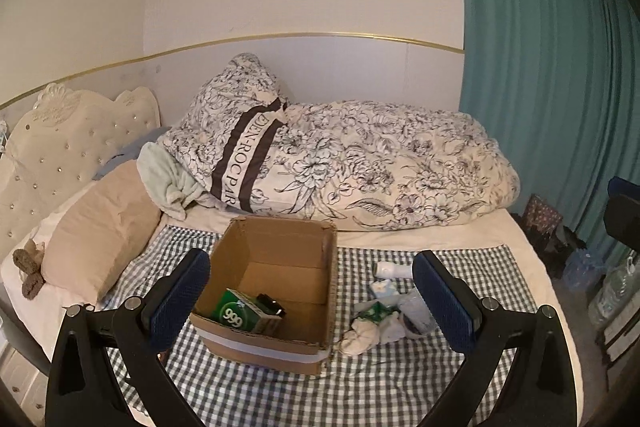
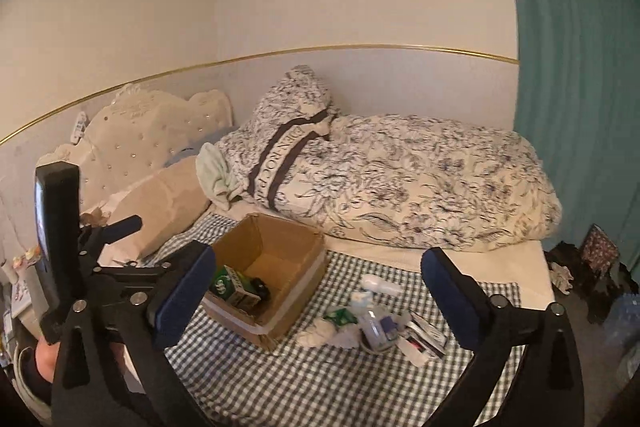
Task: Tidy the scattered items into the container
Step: 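Move both grippers back toward the remaining scattered items, then grasp the white cloth with the left gripper while the right grasps the white packet, then lift the white cloth and white packet and carry them toward the cardboard box, then lower the cloth and packet into the cardboard box and open both grippers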
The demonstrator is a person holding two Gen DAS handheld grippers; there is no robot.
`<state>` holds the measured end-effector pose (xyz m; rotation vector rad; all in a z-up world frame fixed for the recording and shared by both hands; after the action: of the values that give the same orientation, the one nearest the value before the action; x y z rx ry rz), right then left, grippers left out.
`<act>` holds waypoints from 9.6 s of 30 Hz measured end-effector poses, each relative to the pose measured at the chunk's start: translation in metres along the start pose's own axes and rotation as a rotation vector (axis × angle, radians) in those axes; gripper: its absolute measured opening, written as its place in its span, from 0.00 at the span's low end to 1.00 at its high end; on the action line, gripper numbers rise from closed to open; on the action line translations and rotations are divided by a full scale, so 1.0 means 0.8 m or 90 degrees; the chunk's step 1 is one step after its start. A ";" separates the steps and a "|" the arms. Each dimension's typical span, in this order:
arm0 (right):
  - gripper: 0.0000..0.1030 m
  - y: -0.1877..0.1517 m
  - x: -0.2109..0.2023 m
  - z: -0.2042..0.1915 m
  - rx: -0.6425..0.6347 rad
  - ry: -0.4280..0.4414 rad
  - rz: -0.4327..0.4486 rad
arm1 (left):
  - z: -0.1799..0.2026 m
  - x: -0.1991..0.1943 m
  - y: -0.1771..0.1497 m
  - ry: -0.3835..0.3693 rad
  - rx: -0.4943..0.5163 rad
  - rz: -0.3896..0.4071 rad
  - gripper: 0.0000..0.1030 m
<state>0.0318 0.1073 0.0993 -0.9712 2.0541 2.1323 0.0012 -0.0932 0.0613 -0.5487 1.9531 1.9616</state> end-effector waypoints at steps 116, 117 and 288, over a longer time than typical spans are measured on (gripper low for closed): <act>0.26 -0.307 0.366 0.269 0.087 -0.087 -0.316 | 0.149 0.379 -0.267 -0.080 0.055 -0.367 0.23; 0.23 -0.306 0.363 0.268 0.089 -0.083 -0.317 | 0.149 0.376 -0.266 -0.080 0.055 -0.366 0.23; 0.11 -0.114 0.461 -0.100 0.117 0.106 -0.274 | -0.149 0.348 -0.096 0.024 -0.002 -0.222 0.23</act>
<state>-0.1936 -0.0989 -0.1407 -1.4447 1.8449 1.6680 -0.2003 -0.2229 -0.1394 -0.8677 1.7348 1.7467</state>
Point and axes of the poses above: each gripper's, at about its wrist camera, not at the fingertips, and x roughly the way its jaws point, z to its right, y to its top, the point moved 2 cm from there along x, roughly the way its jaws point, and after that the axes turned 2 degrees about y, right-handed, at the moved point
